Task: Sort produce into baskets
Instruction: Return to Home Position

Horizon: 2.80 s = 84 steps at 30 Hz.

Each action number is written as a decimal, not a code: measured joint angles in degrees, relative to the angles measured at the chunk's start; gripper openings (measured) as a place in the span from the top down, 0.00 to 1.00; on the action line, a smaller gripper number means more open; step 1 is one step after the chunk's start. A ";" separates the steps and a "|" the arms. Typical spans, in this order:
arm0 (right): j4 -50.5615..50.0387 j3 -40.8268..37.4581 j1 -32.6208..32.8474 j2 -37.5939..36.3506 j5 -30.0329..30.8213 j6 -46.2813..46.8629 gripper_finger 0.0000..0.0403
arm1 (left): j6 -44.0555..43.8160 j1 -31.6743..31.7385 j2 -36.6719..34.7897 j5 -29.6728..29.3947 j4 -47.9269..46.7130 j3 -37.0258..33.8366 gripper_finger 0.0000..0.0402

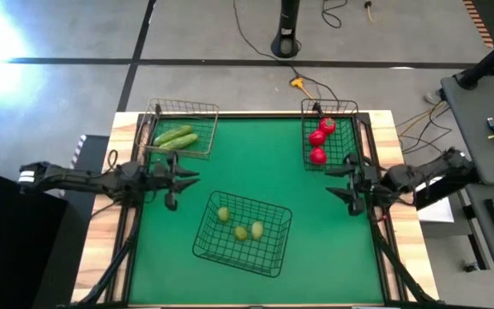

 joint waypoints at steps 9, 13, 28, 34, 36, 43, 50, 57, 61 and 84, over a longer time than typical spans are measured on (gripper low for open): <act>-3.46 -8.76 -0.01 -12.83 2.97 2.59 0.43 | -1.64 0.00 -20.38 0.03 -19.40 2.10 0.86; -4.69 -8.77 -0.01 -11.64 3.39 2.59 0.43 | -0.92 0.00 -27.24 0.38 -19.92 0.00 0.86; -5.99 -8.75 -0.01 -9.53 18.47 -0.38 0.43 | -0.20 0.00 -28.88 -6.86 -20.56 -2.72 0.86; -5.84 -8.33 -0.01 -9.53 18.45 -1.34 0.43 | -2.67 0.00 -27.99 -11.80 -24.25 -2.75 0.86; -5.88 -8.33 -0.01 -9.52 18.47 -2.20 0.43 | -5.09 -0.01 -27.82 -11.80 -25.75 -2.75 0.86; -6.80 -8.73 -0.03 -9.57 12.18 -2.48 0.43 | -2.10 -0.07 -28.23 -11.52 -24.76 -2.75 0.86; -6.96 -8.73 -3.37 -9.55 4.41 -3.38 0.43 | -3.59 -0.07 -28.21 -11.30 -24.51 -2.77 0.86; -7.13 -8.75 -10.43 -9.51 -4.21 -3.43 0.43 | -2.19 -0.07 -28.11 -11.30 -24.49 -2.77 0.86; -7.63 -8.76 -13.89 -9.51 -10.20 -2.36 0.43 | -1.58 -0.07 -28.04 -11.30 -24.49 -2.77 0.86; -9.93 -8.79 -16.53 -9.07 -18.73 -12.51 0.43 | 4.35 -0.07 -26.34 -11.28 -27.09 -2.79 0.86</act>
